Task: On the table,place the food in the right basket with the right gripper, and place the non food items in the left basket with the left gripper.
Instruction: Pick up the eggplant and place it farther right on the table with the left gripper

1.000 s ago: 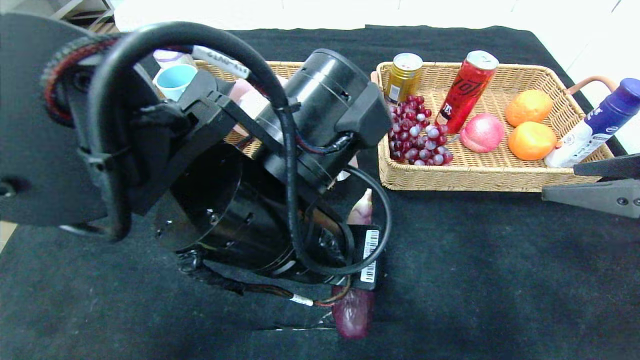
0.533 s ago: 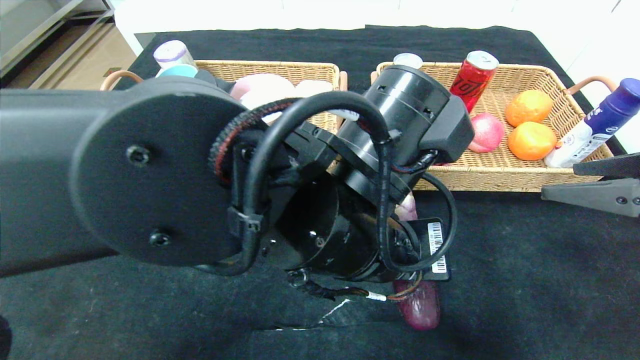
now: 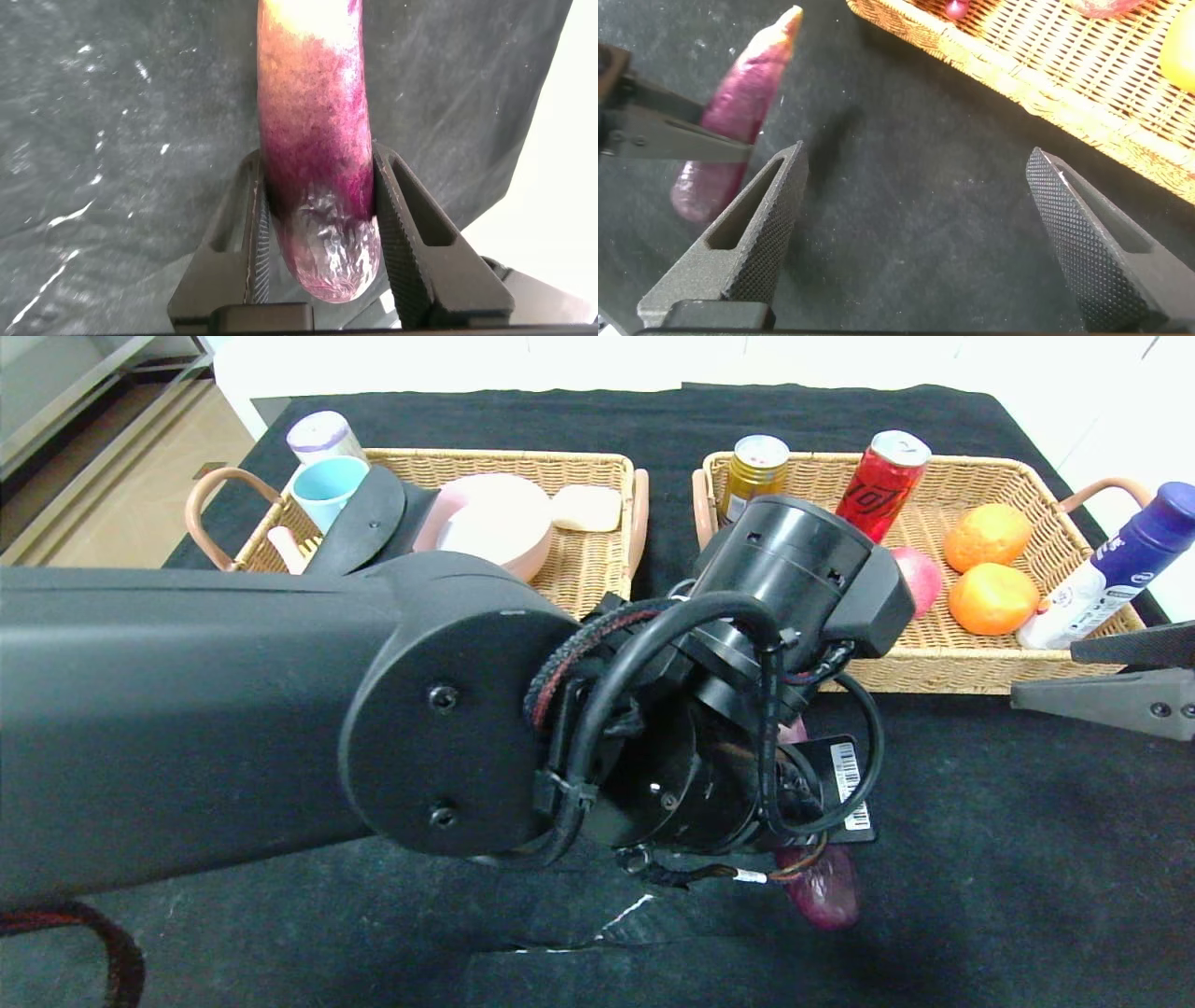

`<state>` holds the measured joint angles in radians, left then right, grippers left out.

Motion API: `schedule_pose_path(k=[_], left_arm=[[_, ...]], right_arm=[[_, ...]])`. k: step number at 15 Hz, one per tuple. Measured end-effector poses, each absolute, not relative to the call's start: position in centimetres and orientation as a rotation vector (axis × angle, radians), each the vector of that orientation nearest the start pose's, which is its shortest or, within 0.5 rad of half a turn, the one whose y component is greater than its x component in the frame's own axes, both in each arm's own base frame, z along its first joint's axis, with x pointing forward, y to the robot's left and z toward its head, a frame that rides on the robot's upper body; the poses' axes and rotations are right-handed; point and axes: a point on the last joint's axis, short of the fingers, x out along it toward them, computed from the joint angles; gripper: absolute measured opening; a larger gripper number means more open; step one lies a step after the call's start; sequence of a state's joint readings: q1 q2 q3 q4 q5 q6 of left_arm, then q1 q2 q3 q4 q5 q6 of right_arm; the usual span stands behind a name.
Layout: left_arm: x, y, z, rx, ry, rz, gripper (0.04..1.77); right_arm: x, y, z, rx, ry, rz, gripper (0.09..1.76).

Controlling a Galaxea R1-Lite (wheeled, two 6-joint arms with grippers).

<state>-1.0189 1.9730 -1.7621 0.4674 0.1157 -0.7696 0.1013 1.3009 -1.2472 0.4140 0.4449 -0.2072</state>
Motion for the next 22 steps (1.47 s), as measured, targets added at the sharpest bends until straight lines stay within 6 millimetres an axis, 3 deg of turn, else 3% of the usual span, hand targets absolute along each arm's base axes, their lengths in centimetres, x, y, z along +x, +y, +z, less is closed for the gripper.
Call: schedule_pose_path(k=[6, 18, 22], left_arm=[[21.0, -33.9, 22.8, -0.296, 0.899, -0.569, 0.75], [21.2, -34.5, 21.8, -0.278, 0.914, -0.558, 0.75], [21.3, -34.6, 21.6, -0.278, 0.915, -0.558, 1.13]], right_arm=[[18.6, 2.9, 31.0, -0.118, 0.409, 0.582, 1.71], [18.6, 2.9, 30.9, -0.117, 0.413, 0.583, 1.71], [18.6, 2.9, 30.9, -0.117, 0.413, 0.583, 1.71]])
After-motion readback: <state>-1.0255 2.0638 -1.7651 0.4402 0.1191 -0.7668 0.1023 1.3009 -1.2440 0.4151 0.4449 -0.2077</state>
